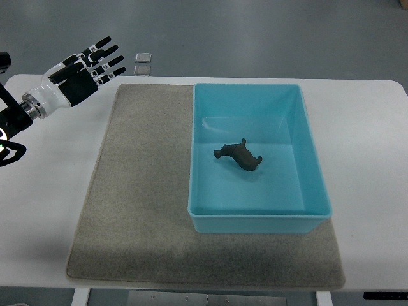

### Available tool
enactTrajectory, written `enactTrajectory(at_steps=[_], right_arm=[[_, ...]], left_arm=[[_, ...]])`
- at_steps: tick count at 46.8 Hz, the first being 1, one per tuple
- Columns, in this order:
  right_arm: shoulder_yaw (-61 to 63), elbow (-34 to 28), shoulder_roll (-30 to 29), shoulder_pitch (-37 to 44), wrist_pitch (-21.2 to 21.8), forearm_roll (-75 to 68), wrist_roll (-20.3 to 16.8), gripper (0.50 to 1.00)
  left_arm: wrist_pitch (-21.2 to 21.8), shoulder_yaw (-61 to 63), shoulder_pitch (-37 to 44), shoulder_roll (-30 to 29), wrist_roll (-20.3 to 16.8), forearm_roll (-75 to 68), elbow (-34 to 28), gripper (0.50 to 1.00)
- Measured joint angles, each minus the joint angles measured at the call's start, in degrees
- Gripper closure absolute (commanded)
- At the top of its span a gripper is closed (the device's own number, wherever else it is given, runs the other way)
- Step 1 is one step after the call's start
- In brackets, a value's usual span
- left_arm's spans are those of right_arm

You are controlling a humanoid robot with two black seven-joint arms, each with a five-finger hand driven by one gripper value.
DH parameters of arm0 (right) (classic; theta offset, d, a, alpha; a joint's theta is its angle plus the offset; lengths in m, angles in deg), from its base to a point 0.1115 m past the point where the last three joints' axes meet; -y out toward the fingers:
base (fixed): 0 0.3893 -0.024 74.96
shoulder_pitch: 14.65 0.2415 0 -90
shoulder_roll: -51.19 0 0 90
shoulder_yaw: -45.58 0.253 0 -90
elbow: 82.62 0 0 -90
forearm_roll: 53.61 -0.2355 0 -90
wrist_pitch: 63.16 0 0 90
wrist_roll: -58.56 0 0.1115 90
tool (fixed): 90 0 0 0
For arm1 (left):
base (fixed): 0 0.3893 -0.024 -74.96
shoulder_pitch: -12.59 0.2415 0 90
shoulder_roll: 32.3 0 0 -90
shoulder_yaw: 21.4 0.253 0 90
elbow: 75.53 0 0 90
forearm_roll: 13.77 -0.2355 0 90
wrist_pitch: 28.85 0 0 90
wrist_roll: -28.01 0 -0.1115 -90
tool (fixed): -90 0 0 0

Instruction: Place brown hippo in blue box with left hand

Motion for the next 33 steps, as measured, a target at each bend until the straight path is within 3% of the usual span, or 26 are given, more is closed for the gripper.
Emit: enactTrajectory(at_steps=[33], right_arm=[[0.1, 0.0, 0.0, 0.0, 0.0, -0.1, 0.1, 0.564]], left_arm=[[0.7, -0.2, 0.2, -0.3, -0.4, 2.2, 0.6, 0.5]])
